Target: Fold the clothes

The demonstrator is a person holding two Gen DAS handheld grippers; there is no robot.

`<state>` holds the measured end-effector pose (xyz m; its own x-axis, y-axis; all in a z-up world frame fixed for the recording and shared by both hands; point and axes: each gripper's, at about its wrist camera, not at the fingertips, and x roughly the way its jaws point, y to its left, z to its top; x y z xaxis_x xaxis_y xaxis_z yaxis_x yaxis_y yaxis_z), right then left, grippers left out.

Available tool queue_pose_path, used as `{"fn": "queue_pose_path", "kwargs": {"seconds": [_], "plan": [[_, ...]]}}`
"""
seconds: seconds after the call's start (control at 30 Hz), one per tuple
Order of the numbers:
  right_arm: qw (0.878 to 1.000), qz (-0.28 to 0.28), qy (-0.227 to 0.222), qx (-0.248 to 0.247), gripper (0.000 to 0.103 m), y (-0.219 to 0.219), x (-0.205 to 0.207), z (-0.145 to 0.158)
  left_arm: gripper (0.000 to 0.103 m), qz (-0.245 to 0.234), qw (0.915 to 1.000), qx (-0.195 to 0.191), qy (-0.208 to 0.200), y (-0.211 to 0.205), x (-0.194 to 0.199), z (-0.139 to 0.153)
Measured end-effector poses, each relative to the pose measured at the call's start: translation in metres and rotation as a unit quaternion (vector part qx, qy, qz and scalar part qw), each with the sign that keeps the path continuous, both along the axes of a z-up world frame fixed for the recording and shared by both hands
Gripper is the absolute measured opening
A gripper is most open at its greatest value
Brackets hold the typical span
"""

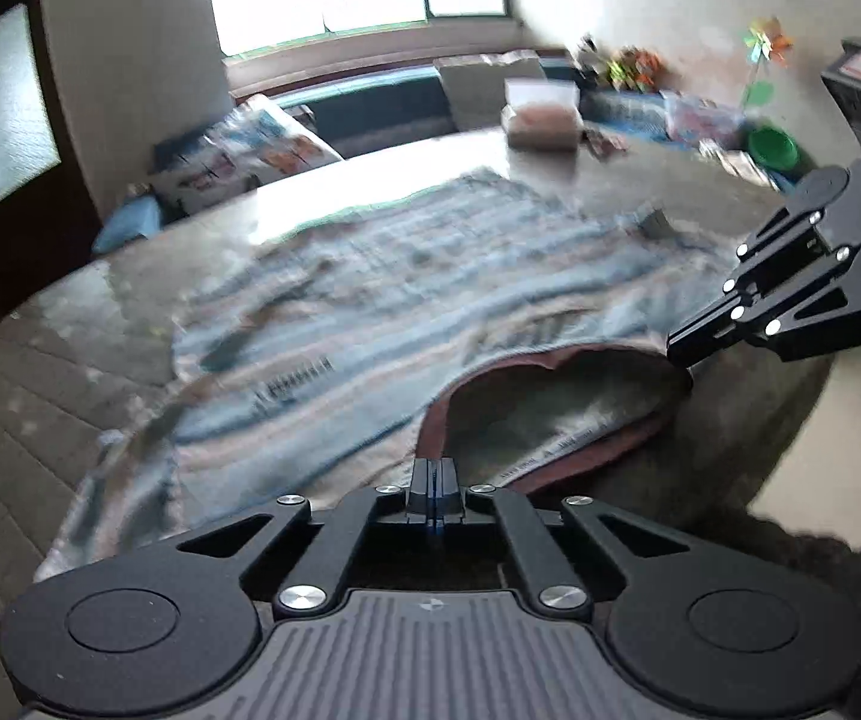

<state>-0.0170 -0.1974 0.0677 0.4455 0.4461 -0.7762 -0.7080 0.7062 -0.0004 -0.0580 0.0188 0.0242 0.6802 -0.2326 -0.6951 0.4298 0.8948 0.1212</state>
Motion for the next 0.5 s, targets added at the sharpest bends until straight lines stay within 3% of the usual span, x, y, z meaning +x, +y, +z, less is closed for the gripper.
{"fn": "queue_pose_path", "kwargs": {"seconds": [0.13,0.3,0.5], "plan": [[1.0,-0.003,0.023,0.012,0.002,-0.005,0.005,-0.002,0.003,-0.004,0.9997,-0.022,0.008,0.007,0.004,0.007],[0.999,-0.015,0.006,0.049,0.009,-0.009,0.023,0.017,0.005,0.002,0.999,-0.04,-0.018,0.013,0.017,0.029],[0.998,-0.042,0.005,0.044,0.015,0.003,0.055,-0.004,0.005,0.031,0.9979,-0.055,-0.016,0.002,0.062,0.024]]}}
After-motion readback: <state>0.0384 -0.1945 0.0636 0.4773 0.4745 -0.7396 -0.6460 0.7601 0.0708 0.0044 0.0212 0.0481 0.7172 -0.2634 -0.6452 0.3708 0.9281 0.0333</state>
